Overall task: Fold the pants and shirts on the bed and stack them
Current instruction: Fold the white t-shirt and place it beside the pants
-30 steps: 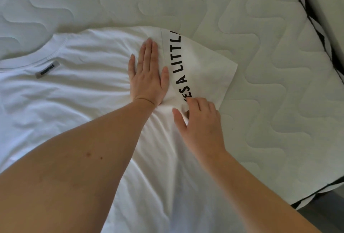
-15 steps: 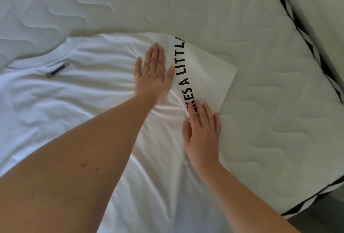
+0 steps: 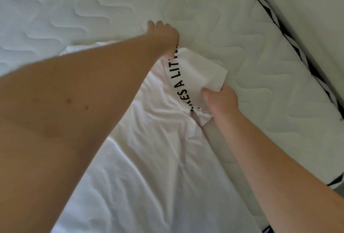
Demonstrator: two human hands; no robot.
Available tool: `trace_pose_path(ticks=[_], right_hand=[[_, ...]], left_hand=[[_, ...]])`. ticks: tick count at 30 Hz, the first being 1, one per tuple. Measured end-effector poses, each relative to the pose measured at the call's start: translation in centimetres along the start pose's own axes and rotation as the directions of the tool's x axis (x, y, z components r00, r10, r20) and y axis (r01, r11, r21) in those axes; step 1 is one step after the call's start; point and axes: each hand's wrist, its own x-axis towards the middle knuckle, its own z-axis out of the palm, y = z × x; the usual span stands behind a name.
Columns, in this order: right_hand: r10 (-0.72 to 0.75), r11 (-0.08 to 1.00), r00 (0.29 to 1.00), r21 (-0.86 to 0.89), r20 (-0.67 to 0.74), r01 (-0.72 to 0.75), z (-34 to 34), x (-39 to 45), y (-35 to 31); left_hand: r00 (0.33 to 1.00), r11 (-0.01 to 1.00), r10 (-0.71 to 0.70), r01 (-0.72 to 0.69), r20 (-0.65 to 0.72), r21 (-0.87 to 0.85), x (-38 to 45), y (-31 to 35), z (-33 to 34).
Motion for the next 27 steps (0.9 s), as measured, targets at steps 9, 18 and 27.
trace_pose_path(ticks=[9,18,27], right_hand=[[-0.44,0.898,0.894,0.046,0.091,0.437,-2.6,0.4,-2.5],[-0.64,0.692,0.717,-0.199,0.277,0.694,-2.0,-6.7,-5.5],[-0.695,0.389,0.602,-0.498,0.393,0.775,4.4,-18.0,-4.5]], left_hand=[[0.998,0.847,-0.068,0.063,0.01,-0.528,-1.5,-2.8,-1.4],[0.977,0.253,-0.18,0.159,0.115,-0.954,-3.5,-4.3,-0.7],[0.985,0.039,-0.17,0.035,0.028,-0.999,-11.8,-9.8,0.1]])
